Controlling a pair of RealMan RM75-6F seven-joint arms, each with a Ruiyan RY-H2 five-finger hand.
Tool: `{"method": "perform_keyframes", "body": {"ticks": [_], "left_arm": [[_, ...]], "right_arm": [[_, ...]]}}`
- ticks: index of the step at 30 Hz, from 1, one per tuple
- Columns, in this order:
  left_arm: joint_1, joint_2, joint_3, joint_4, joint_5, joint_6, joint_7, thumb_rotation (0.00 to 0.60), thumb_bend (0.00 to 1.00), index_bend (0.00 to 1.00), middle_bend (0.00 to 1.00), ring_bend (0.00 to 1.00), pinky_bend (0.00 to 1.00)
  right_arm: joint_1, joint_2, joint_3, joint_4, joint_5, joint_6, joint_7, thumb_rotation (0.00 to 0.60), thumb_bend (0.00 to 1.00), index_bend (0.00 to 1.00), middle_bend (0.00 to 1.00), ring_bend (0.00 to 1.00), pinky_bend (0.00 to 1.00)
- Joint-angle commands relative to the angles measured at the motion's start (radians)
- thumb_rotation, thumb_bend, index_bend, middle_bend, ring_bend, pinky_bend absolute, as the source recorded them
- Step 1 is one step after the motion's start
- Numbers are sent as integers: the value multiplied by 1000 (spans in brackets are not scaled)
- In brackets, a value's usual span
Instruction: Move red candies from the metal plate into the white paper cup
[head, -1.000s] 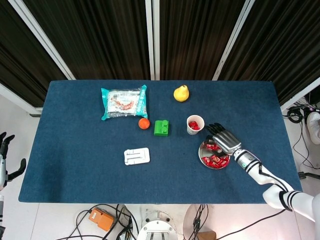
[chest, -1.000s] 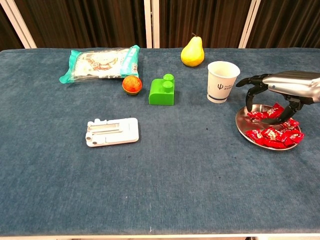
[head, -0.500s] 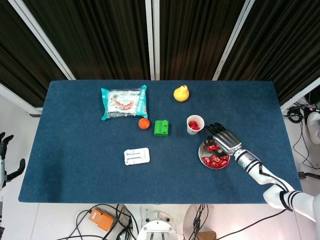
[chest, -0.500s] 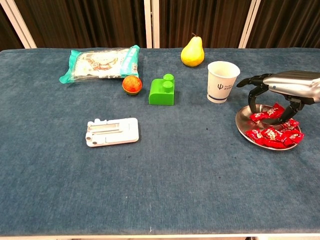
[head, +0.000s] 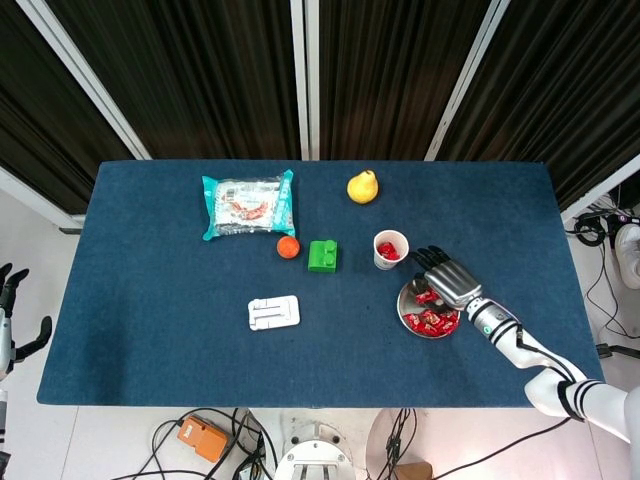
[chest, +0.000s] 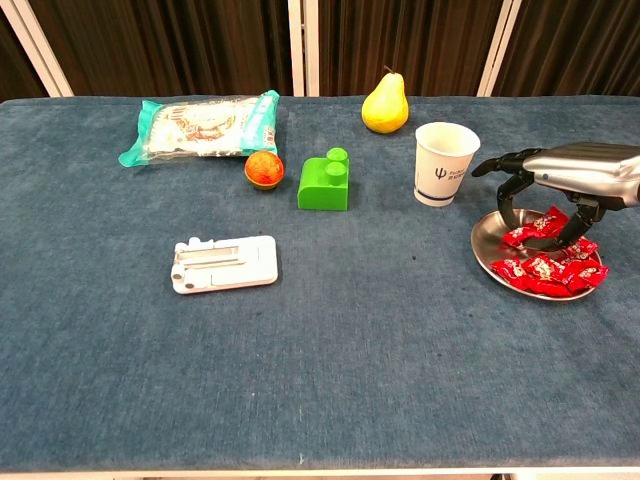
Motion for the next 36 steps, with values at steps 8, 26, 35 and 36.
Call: {"method": "perform_keyframes", "body": {"ticks": [8,26,35,36], "left_arm": [[2,1,0,0,0,3,-1,600,348,114,0,0,0],[-1,-4,2,0,4,2,6,600,348,114,0,0,0],[0,-2,1,0,0,1,4,600,348,114,0,0,0],[-1,-2,1,0,0,1,3,600,348,114,0,0,0]], "right_arm": [[-5,39,25,-33,4,48,30,600,505,641,93,0,0],[100,114,166,-71,59,31,58,600,506,641,93,0,0],[183,23,177,52,78,-78,94,600,506,641,94,0,0],[188,14,175,64,77,-85,100,600,506,641,93,0,0]]}}
